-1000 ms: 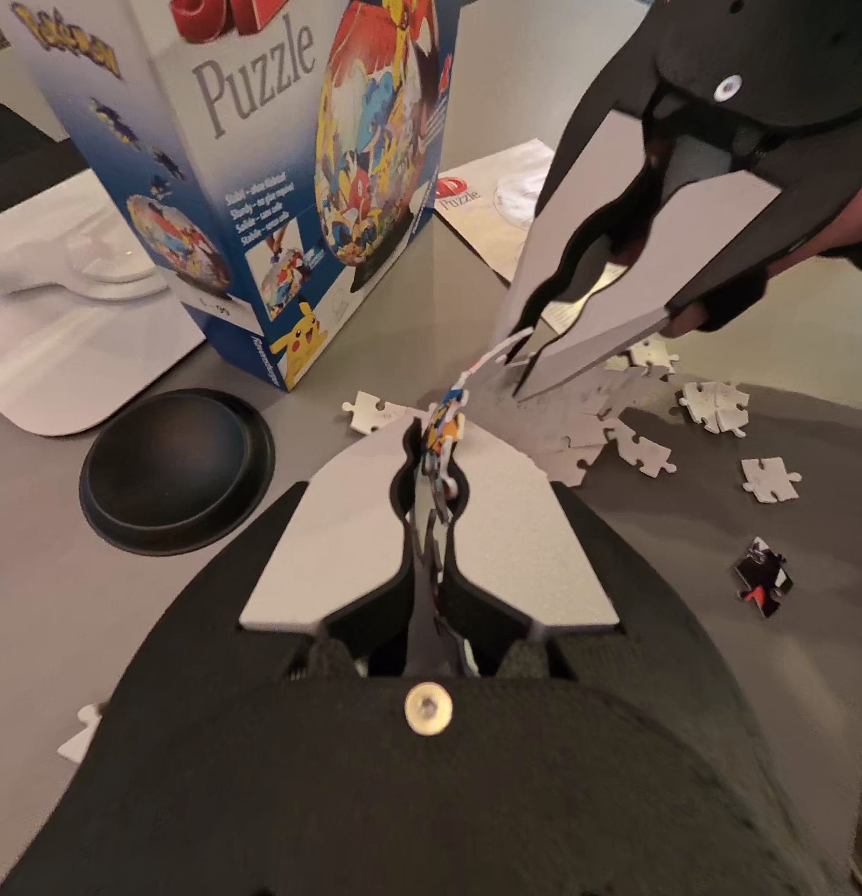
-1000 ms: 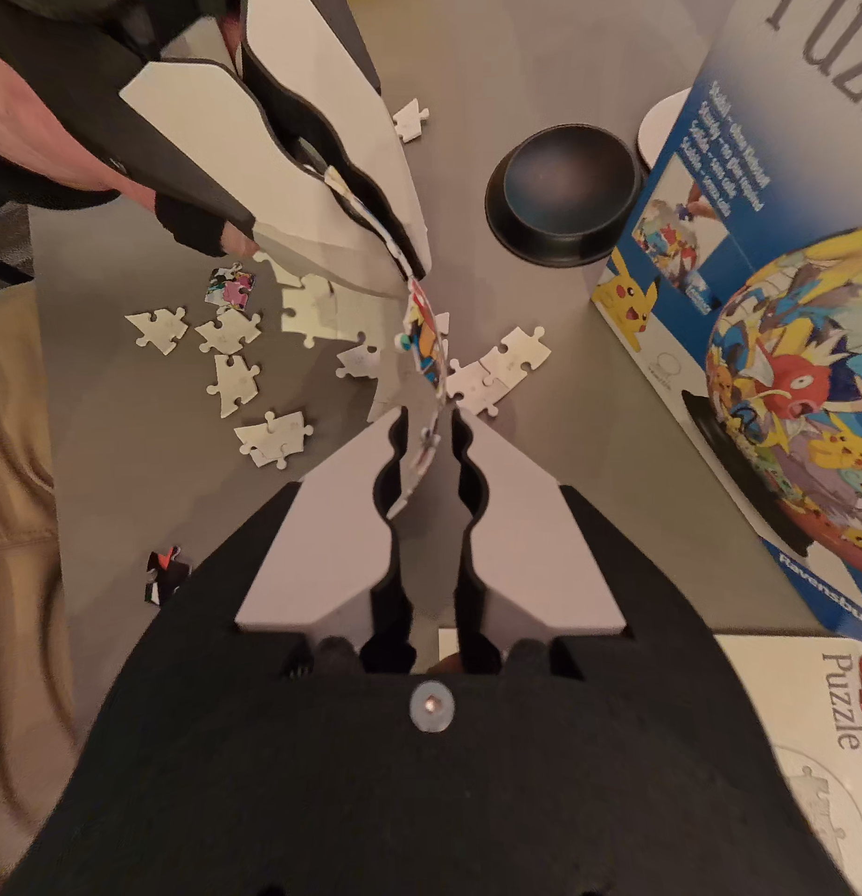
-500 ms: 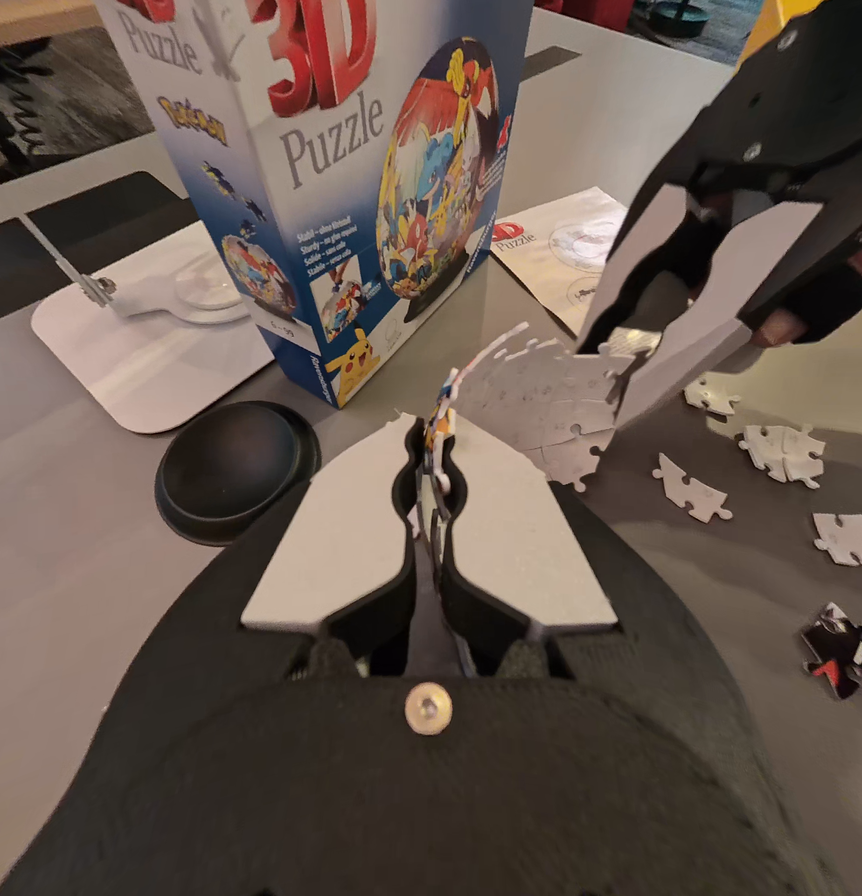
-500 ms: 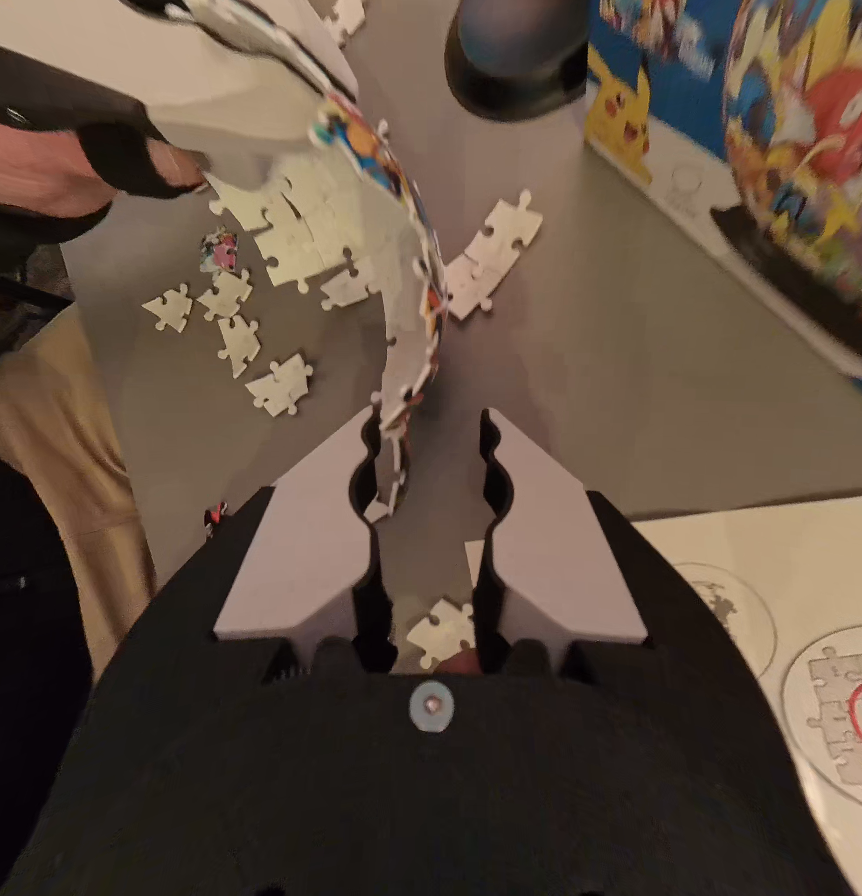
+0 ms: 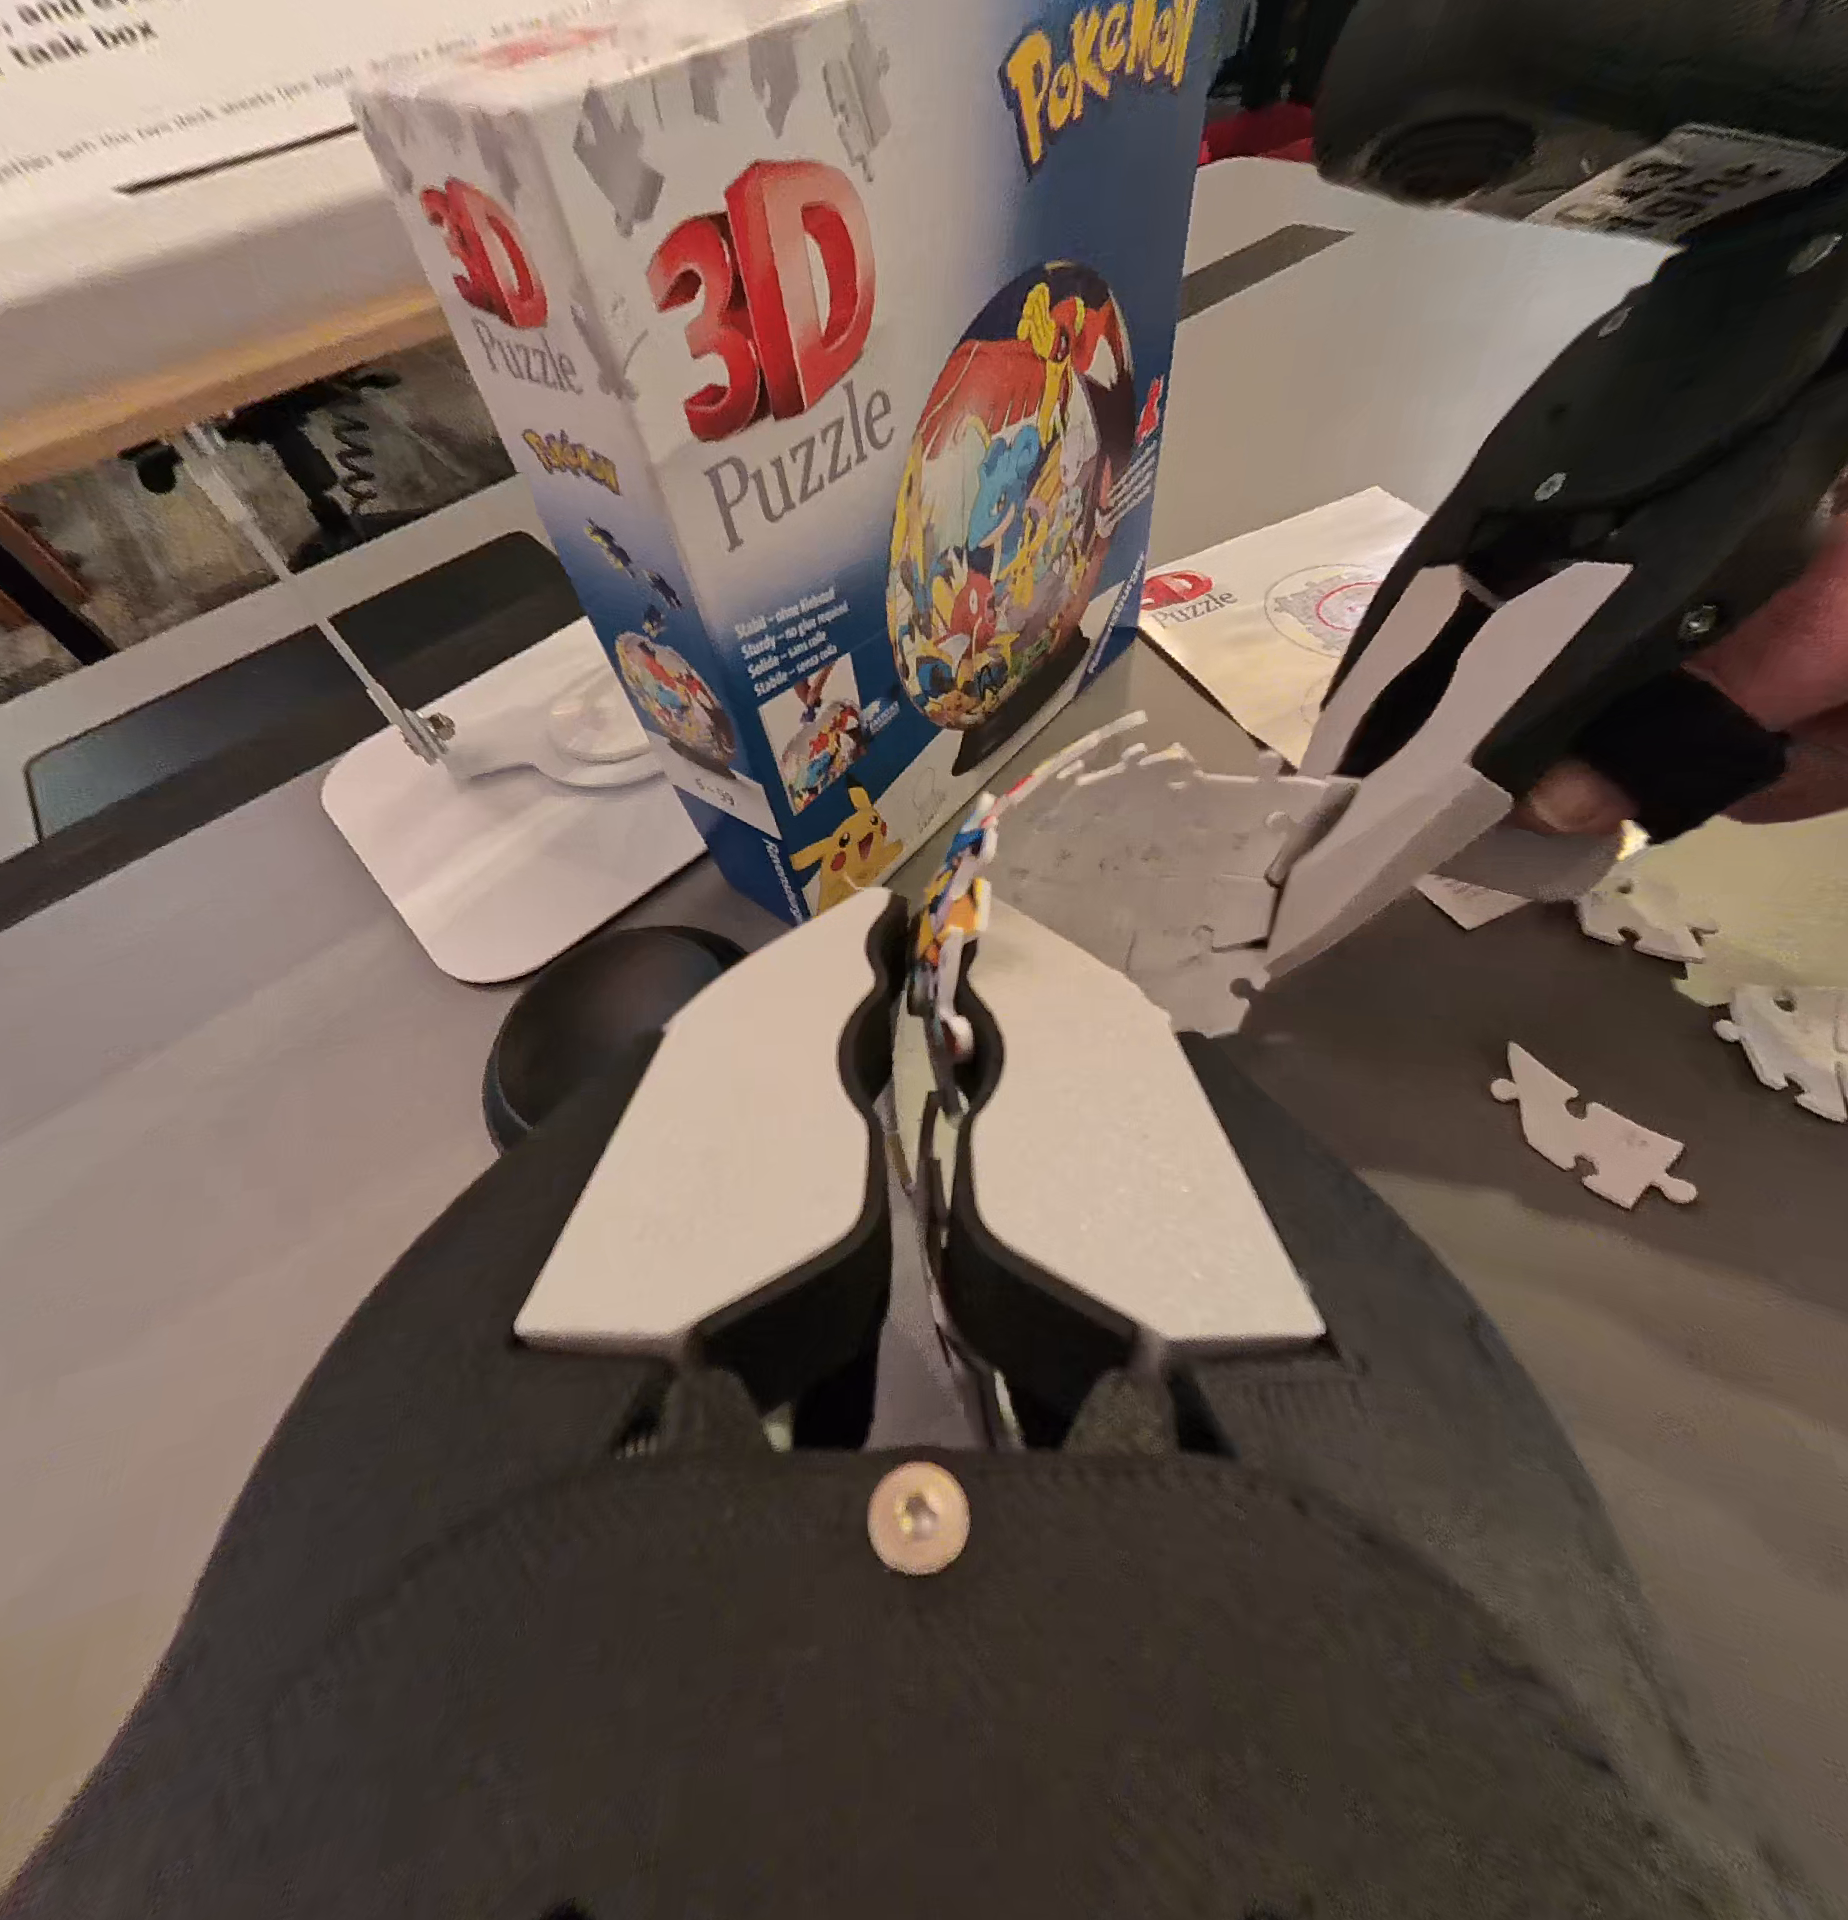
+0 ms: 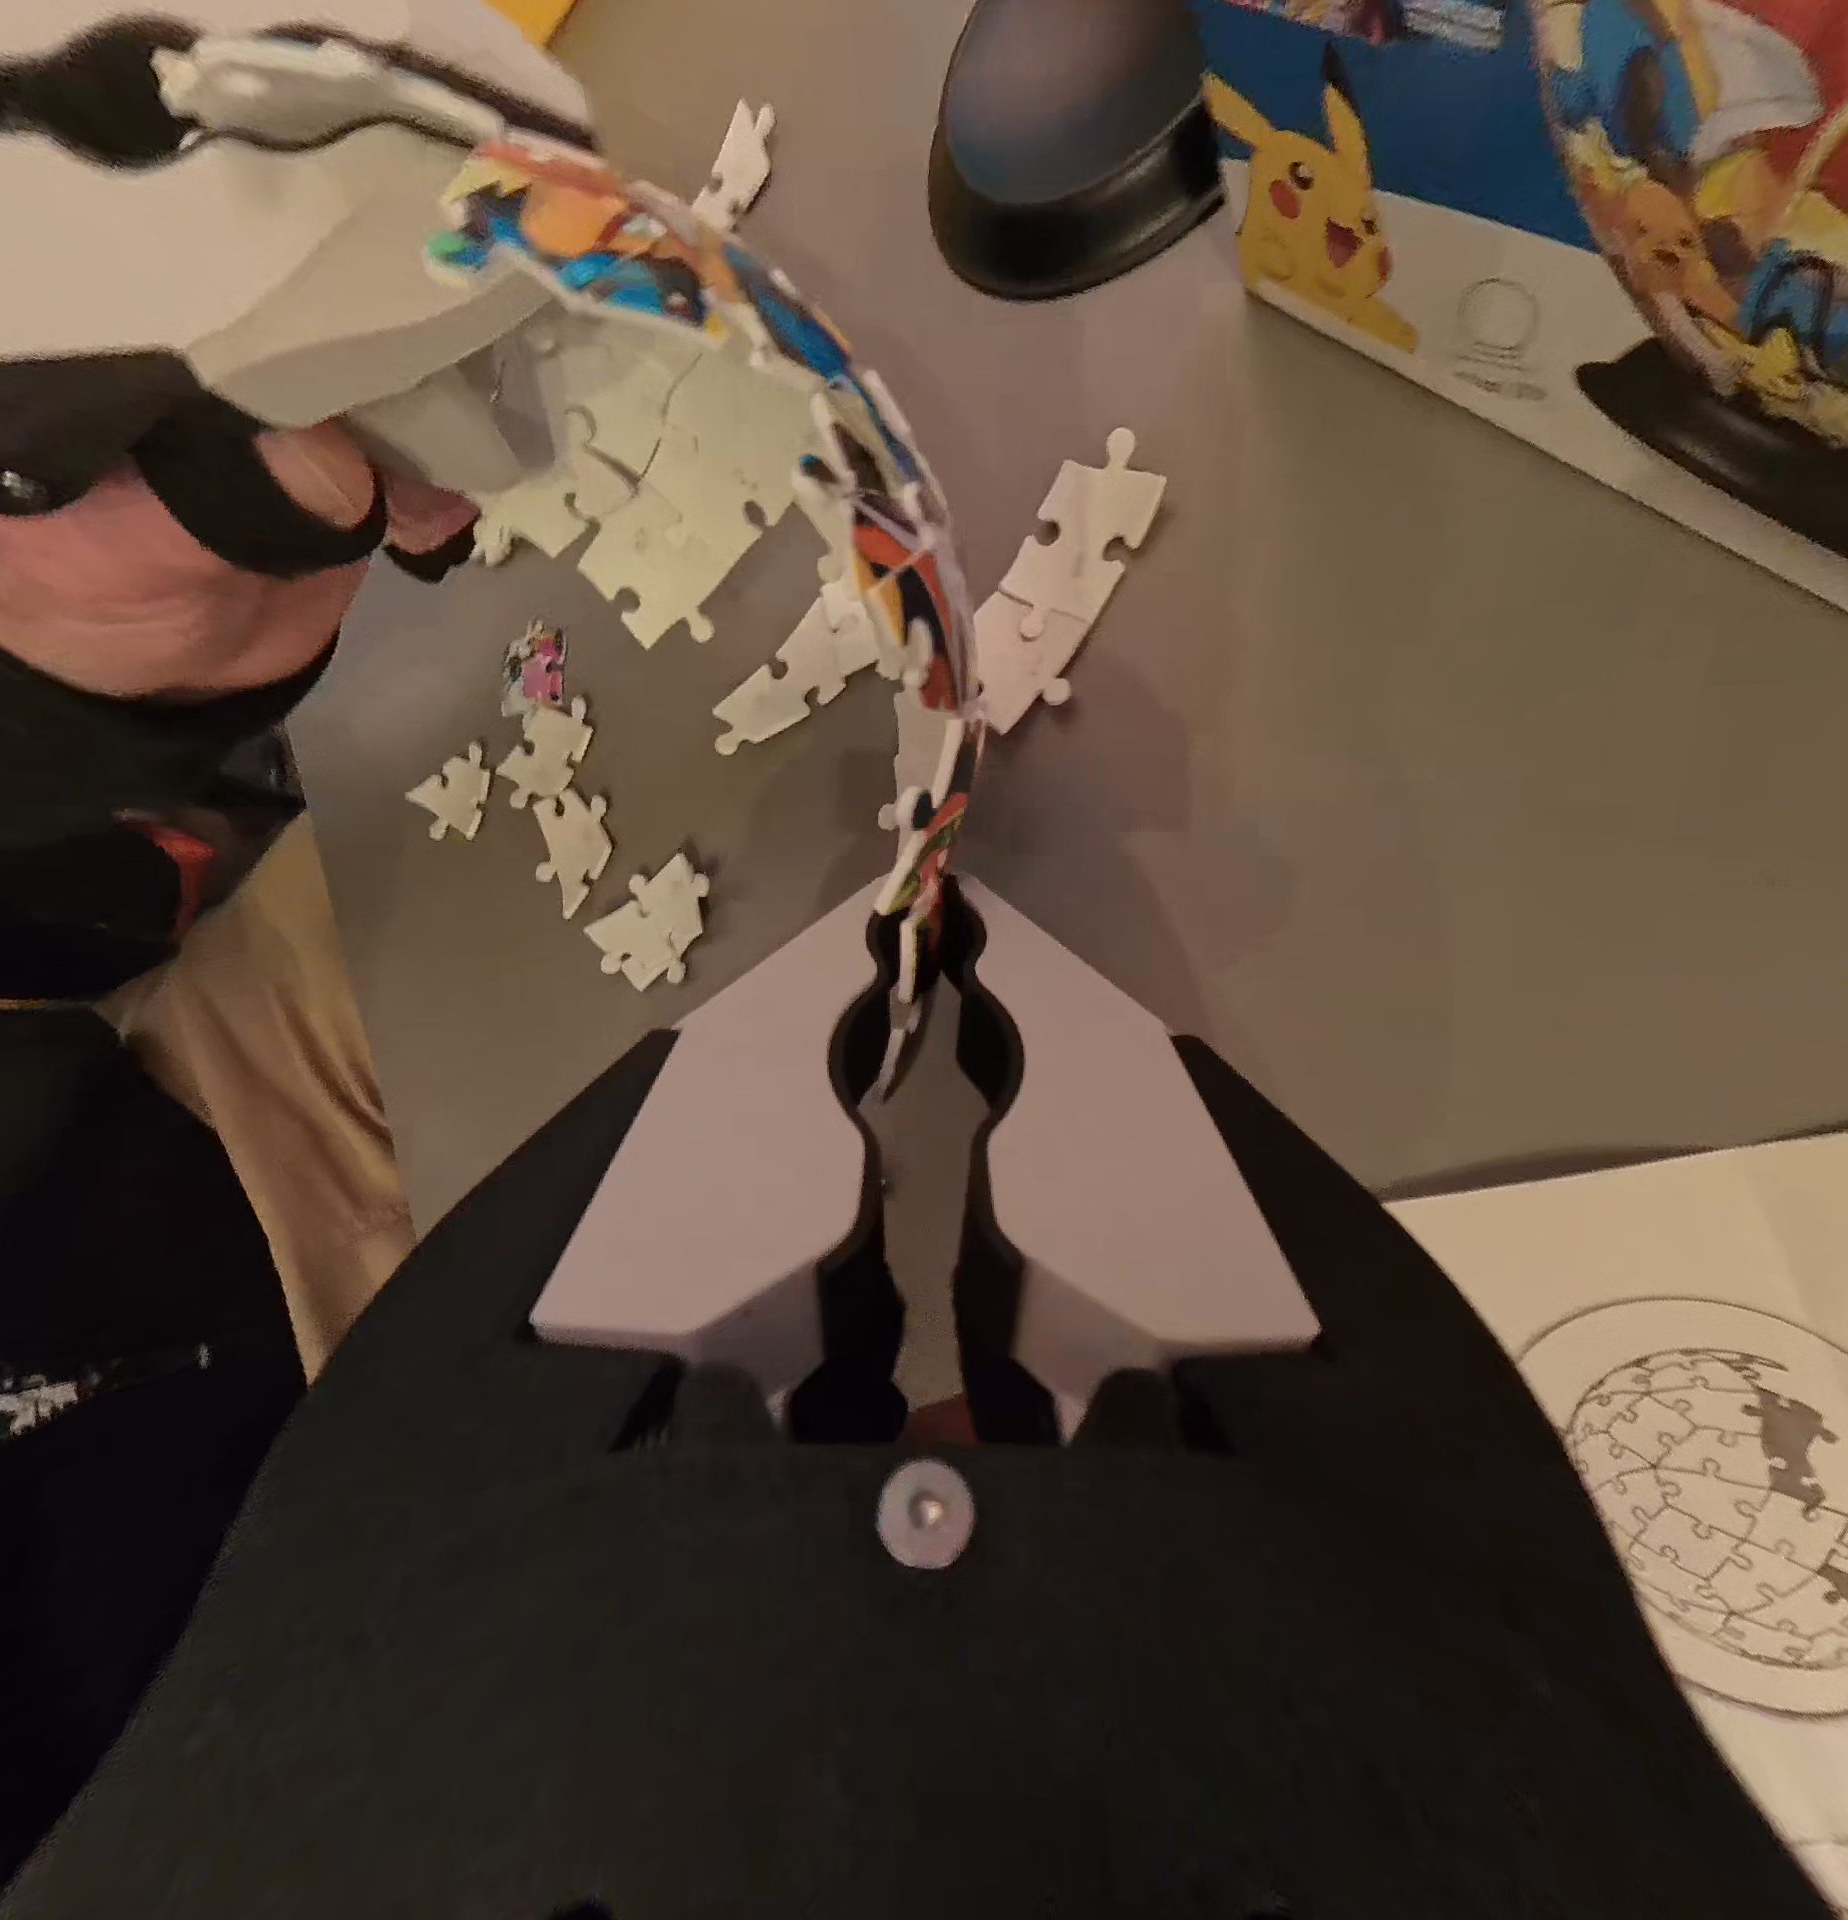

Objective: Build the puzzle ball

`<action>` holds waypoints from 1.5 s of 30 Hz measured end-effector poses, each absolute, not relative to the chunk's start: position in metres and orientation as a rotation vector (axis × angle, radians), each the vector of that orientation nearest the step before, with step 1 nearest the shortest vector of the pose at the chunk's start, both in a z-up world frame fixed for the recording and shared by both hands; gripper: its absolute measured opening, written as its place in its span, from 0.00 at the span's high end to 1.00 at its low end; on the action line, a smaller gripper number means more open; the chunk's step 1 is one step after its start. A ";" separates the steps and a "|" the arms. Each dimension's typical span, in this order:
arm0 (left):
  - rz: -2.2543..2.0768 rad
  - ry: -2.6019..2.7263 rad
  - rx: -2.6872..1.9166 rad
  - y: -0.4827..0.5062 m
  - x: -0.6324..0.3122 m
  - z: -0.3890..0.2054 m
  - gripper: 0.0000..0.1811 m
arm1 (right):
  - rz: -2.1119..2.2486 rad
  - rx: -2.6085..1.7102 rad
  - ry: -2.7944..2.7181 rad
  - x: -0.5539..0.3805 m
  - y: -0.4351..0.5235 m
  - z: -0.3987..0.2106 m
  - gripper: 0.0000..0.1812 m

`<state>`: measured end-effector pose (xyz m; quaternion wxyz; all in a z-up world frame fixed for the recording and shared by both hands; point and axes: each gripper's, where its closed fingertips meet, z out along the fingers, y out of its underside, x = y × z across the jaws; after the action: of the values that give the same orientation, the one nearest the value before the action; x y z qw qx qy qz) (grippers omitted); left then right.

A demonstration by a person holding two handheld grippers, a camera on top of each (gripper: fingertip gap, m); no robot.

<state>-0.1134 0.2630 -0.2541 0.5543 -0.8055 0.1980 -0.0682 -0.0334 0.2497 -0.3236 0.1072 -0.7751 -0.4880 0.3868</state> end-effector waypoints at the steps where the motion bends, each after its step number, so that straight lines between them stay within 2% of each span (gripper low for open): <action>1: -0.139 0.469 -1.891 0.263 -0.113 -0.252 0.97 | 1.142 -2.290 -1.390 -0.034 0.254 -0.324 0.98; 9: -0.104 0.470 -1.863 0.262 -0.110 -0.248 0.96 | 1.152 -2.301 -1.306 -0.037 0.261 -0.325 0.99; 13: -0.123 0.443 -1.860 0.263 -0.113 -0.246 0.96 | 1.002 -2.221 -1.400 -0.039 0.264 -0.323 0.98; 16: -0.137 0.417 -1.868 0.262 -0.114 -0.247 0.96 | 0.918 -2.191 -1.459 -0.043 0.261 -0.323 0.91; 18: -0.133 0.403 -1.870 0.261 -0.116 -0.247 0.96 | 0.832 -2.175 -1.503 -0.042 0.262 -0.327 0.80; 26: -0.147 0.264 -1.824 0.244 -0.153 -0.218 0.97 | 1.020 -2.117 -1.332 -0.039 0.265 -0.287 0.76; 28: -0.152 0.207 -1.790 0.237 -0.168 -0.204 0.96 | 0.980 -2.074 -1.264 -0.032 0.271 -0.275 0.79; 33: -0.197 0.079 -1.768 0.209 -0.195 -0.185 0.96 | 0.941 -1.960 -1.153 -0.018 0.266 -0.246 0.76; 34: -0.218 0.072 -1.792 0.205 -0.195 -0.190 0.92 | 0.923 -1.969 -1.164 -0.014 0.260 -0.248 0.77; 35: -0.223 0.067 -1.845 0.200 -0.196 -0.202 0.83 | 0.884 -1.973 -1.172 -0.010 0.256 -0.251 0.77; 36: -0.229 0.071 -1.918 0.200 -0.194 -0.218 0.72 | 0.844 -1.974 -1.182 -0.006 0.252 -0.254 0.78; 38: -0.227 0.045 -2.016 0.197 -0.205 -0.240 0.45 | 0.804 -2.001 -1.218 0.000 0.239 -0.263 0.78; 40: -0.298 -0.012 -1.891 0.188 -0.215 -0.204 0.43 | 0.813 -1.979 -1.206 0.003 0.225 -0.257 0.79; 42: -0.175 -0.009 -1.733 0.168 -0.235 -0.156 0.47 | 0.819 -1.935 -1.189 0.010 0.209 -0.245 0.80; 45: -0.031 0.048 -1.627 0.133 -0.244 -0.126 0.49 | 0.775 -1.877 -1.174 0.025 0.194 -0.233 0.81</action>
<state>-0.2436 0.1332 -0.1259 0.6865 -0.7267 0.0213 -0.0136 0.0255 0.1937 -0.2332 0.3877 -0.7375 -0.4615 0.3045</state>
